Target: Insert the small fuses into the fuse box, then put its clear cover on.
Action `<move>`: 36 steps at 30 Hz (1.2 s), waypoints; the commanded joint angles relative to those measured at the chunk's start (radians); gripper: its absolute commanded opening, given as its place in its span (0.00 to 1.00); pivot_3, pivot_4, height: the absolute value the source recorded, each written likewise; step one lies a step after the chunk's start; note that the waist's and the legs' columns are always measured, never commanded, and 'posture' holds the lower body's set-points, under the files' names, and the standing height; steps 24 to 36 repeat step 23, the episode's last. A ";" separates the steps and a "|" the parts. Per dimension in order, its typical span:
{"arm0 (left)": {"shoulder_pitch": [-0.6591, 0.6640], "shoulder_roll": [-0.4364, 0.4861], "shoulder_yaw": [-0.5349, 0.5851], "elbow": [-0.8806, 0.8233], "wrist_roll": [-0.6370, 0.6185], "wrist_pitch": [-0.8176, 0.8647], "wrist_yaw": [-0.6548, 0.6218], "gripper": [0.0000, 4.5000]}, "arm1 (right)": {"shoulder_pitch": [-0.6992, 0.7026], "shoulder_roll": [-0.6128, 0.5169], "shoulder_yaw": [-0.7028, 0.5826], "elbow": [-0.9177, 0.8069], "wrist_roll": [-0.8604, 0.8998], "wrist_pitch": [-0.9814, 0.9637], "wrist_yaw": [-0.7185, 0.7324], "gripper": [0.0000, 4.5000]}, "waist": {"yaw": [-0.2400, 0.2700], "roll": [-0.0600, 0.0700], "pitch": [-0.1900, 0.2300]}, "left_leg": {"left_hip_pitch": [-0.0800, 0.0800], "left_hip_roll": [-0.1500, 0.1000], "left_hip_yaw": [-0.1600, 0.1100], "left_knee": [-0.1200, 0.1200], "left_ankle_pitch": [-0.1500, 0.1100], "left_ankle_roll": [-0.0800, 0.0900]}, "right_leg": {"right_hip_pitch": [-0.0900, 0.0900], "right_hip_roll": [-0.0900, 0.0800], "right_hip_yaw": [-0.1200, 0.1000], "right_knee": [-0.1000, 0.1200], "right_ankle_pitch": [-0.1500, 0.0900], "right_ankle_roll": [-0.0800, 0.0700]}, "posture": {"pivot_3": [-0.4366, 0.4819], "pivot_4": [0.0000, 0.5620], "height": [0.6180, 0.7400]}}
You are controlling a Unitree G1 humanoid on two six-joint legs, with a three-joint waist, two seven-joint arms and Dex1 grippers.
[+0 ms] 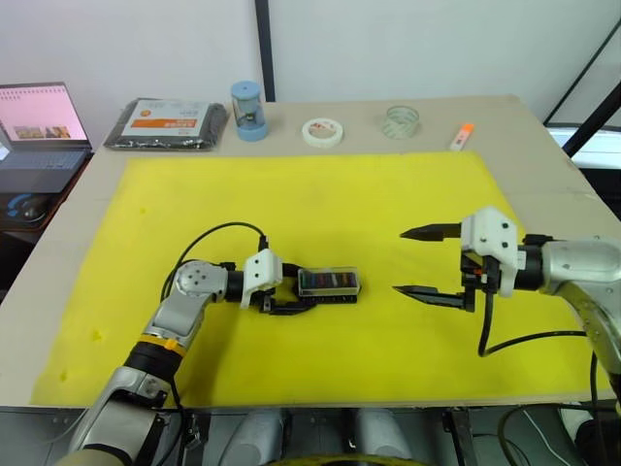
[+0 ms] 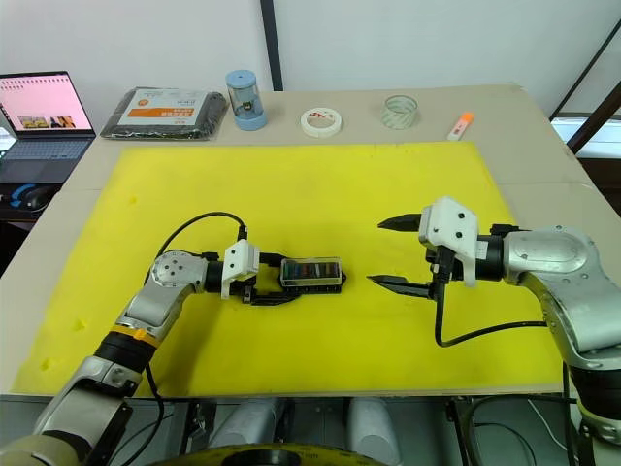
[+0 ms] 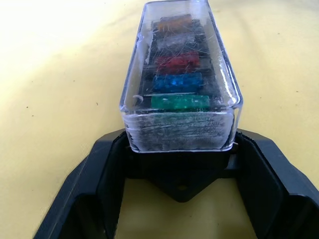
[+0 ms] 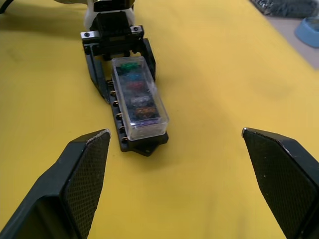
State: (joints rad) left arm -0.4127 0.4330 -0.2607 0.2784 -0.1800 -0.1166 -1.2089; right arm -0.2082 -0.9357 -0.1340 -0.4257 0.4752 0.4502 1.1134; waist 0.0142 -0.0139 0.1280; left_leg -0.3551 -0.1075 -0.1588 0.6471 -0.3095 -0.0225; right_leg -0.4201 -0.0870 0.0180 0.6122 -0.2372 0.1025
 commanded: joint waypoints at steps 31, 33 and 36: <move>0.178 0.415 0.461 -0.316 -0.144 0.259 0.161 0.99 | -0.043 -0.076 -0.078 0.262 -0.019 -0.056 0.046 1.00 | -0.003 0.005 0.005 | 0.000 0.001 0.001 -0.001 -0.001 0.001 | -0.001 0.000 0.001 0.000 0.000 0.000 | 0.48 0.27 1.00; 0.178 0.415 0.461 -0.316 -0.144 0.259 0.161 0.99 | -0.043 -0.076 -0.078 0.262 -0.019 -0.056 0.046 1.00 | -0.003 0.005 0.005 | 0.000 0.001 0.001 -0.001 -0.001 0.001 | -0.001 0.000 0.001 0.000 0.000 0.000 | 0.48 0.27 1.00; 0.178 0.415 0.461 -0.316 -0.144 0.259 0.161 0.99 | -0.043 -0.076 -0.078 0.262 -0.019 -0.056 0.046 1.00 | -0.003 0.005 0.005 | 0.000 0.001 0.001 -0.001 -0.001 0.001 | -0.001 0.000 0.001 0.000 0.000 0.000 | 0.48 0.27 1.00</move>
